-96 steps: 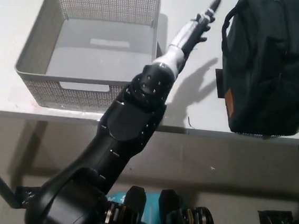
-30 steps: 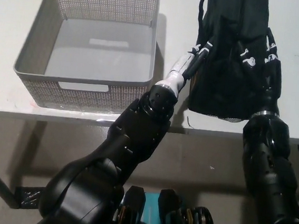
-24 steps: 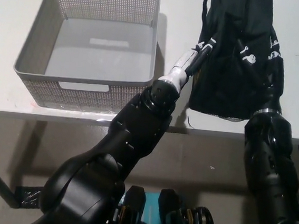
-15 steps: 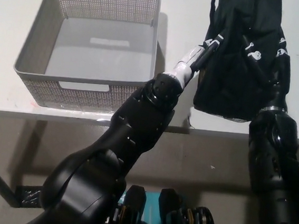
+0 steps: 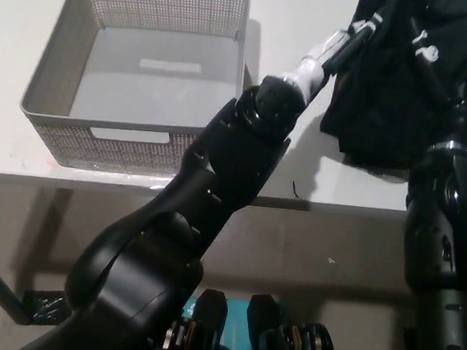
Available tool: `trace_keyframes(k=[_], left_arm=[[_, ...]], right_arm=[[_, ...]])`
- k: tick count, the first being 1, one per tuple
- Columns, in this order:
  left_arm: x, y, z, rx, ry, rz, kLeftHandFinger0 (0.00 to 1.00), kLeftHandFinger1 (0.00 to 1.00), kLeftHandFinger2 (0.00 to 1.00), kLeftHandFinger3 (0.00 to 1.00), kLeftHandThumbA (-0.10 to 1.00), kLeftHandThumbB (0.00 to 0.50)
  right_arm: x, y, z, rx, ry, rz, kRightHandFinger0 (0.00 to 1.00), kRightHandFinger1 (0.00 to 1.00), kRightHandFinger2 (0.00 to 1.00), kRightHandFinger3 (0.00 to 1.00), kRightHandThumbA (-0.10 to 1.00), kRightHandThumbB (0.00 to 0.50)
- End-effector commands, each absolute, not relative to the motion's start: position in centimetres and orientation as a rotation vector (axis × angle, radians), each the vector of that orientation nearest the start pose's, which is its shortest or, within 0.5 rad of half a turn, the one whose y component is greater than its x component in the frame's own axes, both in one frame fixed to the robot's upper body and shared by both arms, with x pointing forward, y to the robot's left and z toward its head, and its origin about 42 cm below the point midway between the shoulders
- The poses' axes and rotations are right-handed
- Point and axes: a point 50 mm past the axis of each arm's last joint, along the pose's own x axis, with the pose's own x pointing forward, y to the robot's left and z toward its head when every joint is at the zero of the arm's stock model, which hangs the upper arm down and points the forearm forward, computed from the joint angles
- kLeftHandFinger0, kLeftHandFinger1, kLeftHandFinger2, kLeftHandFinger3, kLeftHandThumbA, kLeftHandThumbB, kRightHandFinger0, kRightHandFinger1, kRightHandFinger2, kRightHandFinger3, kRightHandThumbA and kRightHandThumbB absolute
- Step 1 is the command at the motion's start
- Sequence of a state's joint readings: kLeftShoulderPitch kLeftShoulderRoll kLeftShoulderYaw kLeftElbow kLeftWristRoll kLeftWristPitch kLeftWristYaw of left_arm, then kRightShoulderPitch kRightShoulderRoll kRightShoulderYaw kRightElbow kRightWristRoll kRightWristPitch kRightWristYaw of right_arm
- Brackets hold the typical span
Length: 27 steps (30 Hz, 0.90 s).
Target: Use both hands to pick up a lunch bag on the right hand side and place it into a container on the left hand side
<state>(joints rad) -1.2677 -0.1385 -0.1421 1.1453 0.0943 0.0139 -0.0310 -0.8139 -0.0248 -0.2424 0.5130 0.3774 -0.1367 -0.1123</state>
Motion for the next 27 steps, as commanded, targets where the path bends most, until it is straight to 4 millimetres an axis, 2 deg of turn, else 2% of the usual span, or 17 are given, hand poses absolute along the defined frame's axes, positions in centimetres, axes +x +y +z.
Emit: trace_keyframes(k=[1,3,6,7,8,9,10,11,13,17,20,21,23,24,26,27], left_arm=[[53.1,-5.6,42.1,0.307,-0.355,-0.6,1.0,1.0,1.0,1.0,1.0,0.323],[53.4,-4.5,44.8,0.324,-0.388,-0.572,1.0,1.0,1.0,1.0,1.0,0.349],[53.6,-3.4,46.5,0.34,-0.416,-0.539,1.0,1.0,1.0,1.0,1.0,0.356],[53.7,-2.7,47.1,0.325,-0.422,-0.522,1.0,1.0,1.0,1.0,1.0,0.345],[53.7,-1.8,47.7,0.317,-0.433,-0.501,1.0,1.0,1.0,1.0,1.0,0.342],[53.8,-1.1,48.1,0.314,-0.441,-0.485,1.0,1.0,1.0,1.0,1.0,0.342],[53.9,0.3,48.9,0.293,-0.452,-0.459,1.0,1.0,1.0,1.0,1.0,0.339],[53.8,0.3,48.7,0.29,-0.45,-0.459,1.0,1.0,1.0,1.0,1.0,0.338],[53.5,2.3,50.1,0.261,-0.504,-0.418,1.0,1.0,1.0,1.0,1.0,0.29],[53.1,4.7,51.4,0.237,-0.52,-0.389,1.0,1.0,1.0,1.0,1.0,0.302],[52.7,6.5,52.5,0.222,-0.548,-0.345,1.0,1.0,1.0,1.0,1.0,0.279],[52.5,7.2,52.6,0.21,-0.553,-0.341,1.0,1.0,1.0,1.0,1.0,0.275],[52.3,8.5,52.8,0.238,-0.573,-0.306,1.0,1.0,1.0,1.0,1.0,0.274],[51.8,9.7,52.8,0.237,-0.587,-0.294,1.0,1.0,1.0,1.0,1.0,0.275],[51.3,10.7,52.7,0.232,-0.598,-0.279,1.0,1.0,1.0,1.0,1.0,0.283],[50.6,12.1,52.4,0.221,-0.614,-0.248,1.0,1.0,1.0,1.0,1.0,0.275]], right_arm=[[51.8,-15.6,37.1,0.445,-0.53,0.053,1.0,1.0,1.0,1.0,1.0,0.175],[52.2,-14.5,40.2,0.423,-0.556,0.086,1.0,1.0,1.0,1.0,1.0,0.156],[52.6,-13.7,41.9,0.406,-0.566,0.12,1.0,1.0,1.0,1.0,1.0,0.162],[52.8,-13.1,42.6,0.406,-0.568,0.156,1.0,1.0,1.0,1.0,1.0,0.166],[53.0,-12.4,43.2,0.385,-0.576,0.181,1.0,1.0,1.0,1.0,1.0,0.142],[53.1,-11.9,43.7,0.365,-0.577,0.193,1.0,1.0,1.0,1.0,1.0,0.141],[53.3,-10.6,44.7,0.325,-0.581,0.222,1.0,1.0,1.0,1.0,1.0,0.14],[53.3,-10.7,44.6,0.322,-0.579,0.224,1.0,1.0,1.0,1.0,1.0,0.14],[53.5,-8.7,46.2,0.316,-0.589,0.259,1.0,1.0,1.0,1.0,1.0,0.142],[53.4,-6.4,48.0,0.272,-0.59,0.277,1.0,1.0,1.0,1.0,1.0,0.158],[53.2,-4.5,49.3,0.293,-0.619,0.345,1.0,1.0,1.0,1.0,1.0,0.12],[53.1,-3.9,49.5,0.285,-0.622,0.357,1.0,1.0,1.0,1.0,1.0,0.128],[52.8,-2.8,49.9,0.268,-0.606,0.369,1.0,1.0,1.0,1.0,1.0,0.145],[52.4,-1.6,50.2,0.267,-0.601,0.392,1.0,1.0,1.0,1.0,1.0,0.145],[52.1,-0.7,50.2,0.253,-0.595,0.401,1.0,1.0,1.0,1.0,1.0,0.153],[51.5,0.6,50.3,0.24,-0.599,0.438,1.0,1.0,1.0,1.0,1.0,0.137]])
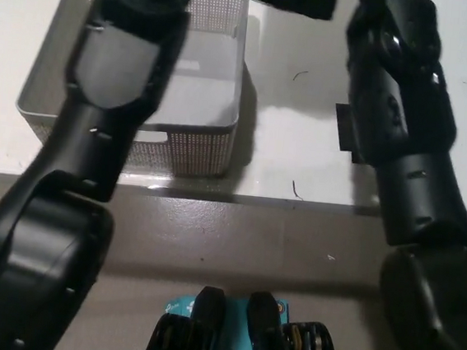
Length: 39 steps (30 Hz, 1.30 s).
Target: Use both hands to pick up a lunch bag on the right hand side and place it into a container on the left hand side
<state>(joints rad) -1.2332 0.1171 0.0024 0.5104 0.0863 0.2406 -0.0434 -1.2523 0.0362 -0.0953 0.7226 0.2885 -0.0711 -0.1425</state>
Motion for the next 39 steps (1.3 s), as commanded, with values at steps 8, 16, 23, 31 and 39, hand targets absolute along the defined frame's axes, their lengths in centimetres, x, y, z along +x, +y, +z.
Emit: trace_keyframes(k=[8,16,23,31,39], left_arm=[[47.0,16.8,50.1,0.178,-0.602,-0.14,1.0,1.0,1.0,1.0,1.0,0.306],[44.7,20.2,45.9,0.124,-0.595,-0.067,1.0,1.0,1.0,1.0,1.0,0.26],[44.6,21.7,43.5,0.124,-0.513,-0.07,1.0,1.0,1.0,1.0,1.0,0.29],[45.1,22.7,42.0,0.136,-0.459,-0.07,1.0,1.0,1.0,1.0,1.0,0.29],[45.9,25.9,39.3,0.277,-0.333,-0.155,1.0,1.0,1.0,1.0,1.0,0.389]], right_arm=[[49.0,5.2,48.8,0.18,-0.596,0.542,1.0,1.0,1.0,1.0,1.0,0.102],[47.6,8.5,45.5,0.126,-0.572,0.617,1.0,1.0,1.0,1.0,1.0,0.086],[47.8,9.7,43.0,0.143,-0.473,0.661,1.0,1.0,1.0,1.0,1.0,0.11],[48.3,10.2,41.3,0.114,-0.437,0.677,1.0,1.0,1.0,1.0,1.0,0.074],[49.5,9.5,38.8,0.037,-0.317,0.655,1.0,1.0,1.0,1.0,1.0,0.147]])
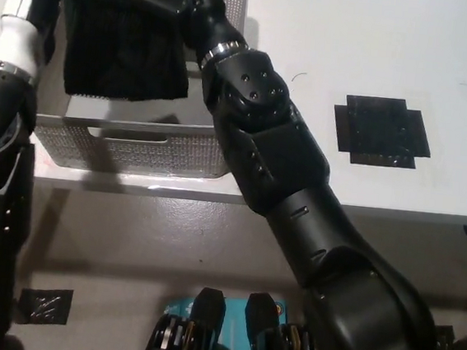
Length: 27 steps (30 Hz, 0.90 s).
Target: Use both hands to pick up a lunch bag on the right hand side and place it into a container on the left hand side
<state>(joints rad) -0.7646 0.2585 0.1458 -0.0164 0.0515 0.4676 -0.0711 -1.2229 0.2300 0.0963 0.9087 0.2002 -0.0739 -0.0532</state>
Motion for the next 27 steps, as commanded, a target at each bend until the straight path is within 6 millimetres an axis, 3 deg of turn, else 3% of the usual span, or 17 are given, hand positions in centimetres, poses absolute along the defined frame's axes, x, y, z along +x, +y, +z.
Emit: trace_keyframes(k=[1,3,5,7,8,12,13,15,18,20,22,23,27], left_arm=[[46.1,26.6,39.0,0.29,-0.311,-0.173,1.0,1.0,1.0,1.0,1.0,0.339],[46.6,29.0,37.8,0.39,-0.258,-0.191,1.0,1.0,1.0,1.0,1.0,0.276],[46.4,32.3,36.0,0.643,-0.195,-0.195,1.0,1.0,1.0,1.0,1.0,0.233],[45.8,34.8,34.1,0.78,-0.147,-0.228,1.0,1.0,1.0,1.0,1.0,0.215],[45.3,36.8,32.5,0.869,-0.078,-0.243,1.0,1.0,1.0,1.0,1.0,0.178],[42.5,42.2,27.5,1.059,0.108,-0.292,1.0,1.0,1.0,1.0,1.0,0.088],[41.5,43.7,26.1,1.068,0.154,-0.298,1.0,1.0,1.0,1.0,1.0,0.083],[40.1,45.5,24.3,1.071,0.232,-0.299,1.0,1.0,1.0,1.0,1.0,0.134],[38.4,46.9,22.6,1.083,0.282,-0.316,1.0,1.0,1.0,1.0,1.0,0.153],[37.0,47.6,21.7,1.075,0.316,-0.32,1.0,1.0,1.0,1.0,1.0,0.134],[36.3,47.5,21.3,1.061,0.311,-0.329,1.0,1.0,1.0,1.0,1.0,0.115],[35.7,47.4,21.0,1.044,0.305,-0.336,1.0,1.0,1.0,1.0,1.0,0.131],[34.2,46.2,20.9,1.009,0.278,-0.376,1.0,1.0,1.0,1.0,1.0,0.144]], right_arm=[[50.0,9.0,38.6,-0.041,-0.293,0.655,1.0,1.0,1.0,1.0,1.0,0.156],[51.7,6.5,38.4,-0.303,-0.241,0.662,1.0,1.0,1.0,1.0,1.0,0.105],[52.5,3.4,38.5,-0.538,-0.182,0.681,1.0,1.0,1.0,1.0,0.83,0.065],[52.5,1.2,38.0,-0.584,-0.125,0.732,1.0,1.0,1.0,1.0,0.7,0.056],[52.0,-0.7,37.5,-0.599,-0.138,0.777,1.0,1.0,1.0,1.0,0.64,0.081],[49.0,-5.8,34.9,-0.605,-0.151,0.847,1.0,1.0,1.0,1.0,0.66,0.096],[48.1,-6.9,34.1,-0.602,-0.144,0.86,1.0,1.0,1.0,1.0,0.65,0.09],[46.6,-8.1,33.0,-0.585,-0.134,0.87,1.0,1.0,1.0,1.0,0.62,0.062],[44.4,-9.2,31.8,-0.544,-0.145,0.886,1.0,1.0,1.0,1.0,0.61,0.056],[42.6,-9.7,31.0,-0.511,-0.169,0.934,1.0,1.0,1.0,1.0,0.68,0.078],[41.6,-10.0,30.7,-0.501,-0.18,0.96,1.0,1.0,1.0,1.0,0.69,0.079],[40.8,-10.3,30.4,-0.491,-0.186,0.97,1.0,1.0,1.0,1.0,0.69,0.077],[39.3,-11.2,29.7,-0.466,-0.179,0.952,1.0,1.0,1.0,1.0,0.66,0.021]])
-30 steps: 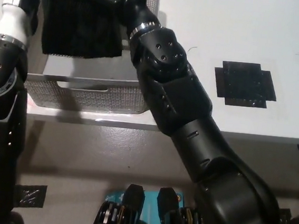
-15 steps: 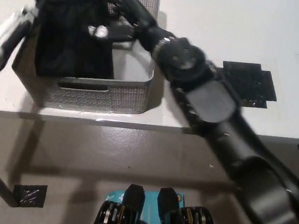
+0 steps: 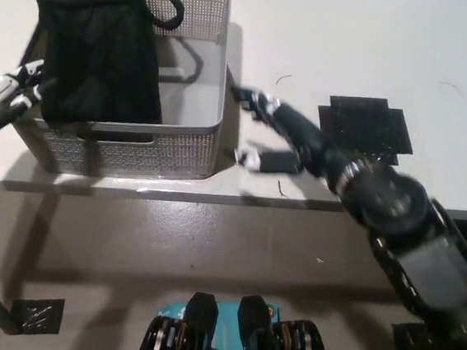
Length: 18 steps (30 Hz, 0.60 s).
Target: Use both hands to pick up a lunch bag on the right hand side and place it into a container on the left hand side
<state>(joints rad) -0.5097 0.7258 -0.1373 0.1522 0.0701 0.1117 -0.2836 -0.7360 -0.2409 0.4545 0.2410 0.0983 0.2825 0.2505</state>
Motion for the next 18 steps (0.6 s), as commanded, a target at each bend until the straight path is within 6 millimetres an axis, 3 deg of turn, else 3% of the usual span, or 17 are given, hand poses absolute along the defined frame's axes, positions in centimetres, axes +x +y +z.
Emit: trace_keyframes(k=[1,4,7,9,10,12,13,16,17,18], left_arm=[[33.8,45.7,21.1,1.008,0.245,-0.387,1.0,1.0,1.0,1.0,1.0,0.134],[32.9,44.0,22.0,0.973,0.12,-0.411,1.0,1.0,1.0,1.0,1.0,0.15],[31.0,41.2,23.8,0.948,0.012,-0.442,1.0,1.0,1.0,1.0,1.0,0.116],[29.7,39.9,24.5,0.916,-0.046,-0.458,1.0,1.0,1.0,1.0,0.99,0.135],[28.5,38.8,25.1,0.866,-0.108,-0.44,1.0,1.0,1.0,1.0,1.0,0.179],[26.4,37.0,26.3,0.717,-0.303,-0.391,1.0,1.0,1.0,1.0,1.0,0.242],[25.3,36.1,26.9,0.611,-0.404,-0.37,1.0,1.0,1.0,1.0,1.0,0.291],[21.8,33.6,29.1,0.429,-0.583,-0.361,1.0,1.0,1.0,1.0,1.0,0.334],[21.0,33.1,29.6,0.406,-0.615,-0.364,1.0,1.0,1.0,1.0,1.0,0.334],[18.9,31.9,30.5,0.35,-0.695,-0.384,1.0,1.0,1.0,1.0,1.0,0.318]], right_arm=[[38.8,-11.5,29.5,-0.462,-0.184,0.936,1.0,1.0,1.0,1.0,0.64,0.009],[38.0,-12.4,29.2,-0.421,-0.208,0.906,1.0,1.0,1.0,1.0,0.61,0.0],[37.0,-13.2,28.7,-0.373,-0.237,0.882,1.0,1.0,1.0,1.0,0.59,0.0],[36.2,-13.5,28.5,-0.348,-0.236,0.87,1.0,1.0,1.0,1.0,0.6,0.002],[35.5,-13.7,28.3,-0.333,-0.25,0.86,1.0,1.0,1.0,1.0,0.62,0.0],[34.3,-14.1,28.2,-0.285,-0.294,0.818,1.0,1.0,1.0,1.0,0.81,0.076],[33.6,-14.3,28.2,-0.223,-0.333,0.79,1.0,1.0,1.0,1.0,0.93,0.164],[31.2,-14.6,28.8,-0.104,-0.474,0.71,1.0,1.0,1.0,1.0,1.0,0.181],[30.6,-14.6,29.0,-0.089,-0.5,0.695,1.0,1.0,1.0,1.0,1.0,0.184],[28.7,-14.5,29.5,-0.06,-0.571,0.668,1.0,1.0,1.0,1.0,1.0,0.222]])
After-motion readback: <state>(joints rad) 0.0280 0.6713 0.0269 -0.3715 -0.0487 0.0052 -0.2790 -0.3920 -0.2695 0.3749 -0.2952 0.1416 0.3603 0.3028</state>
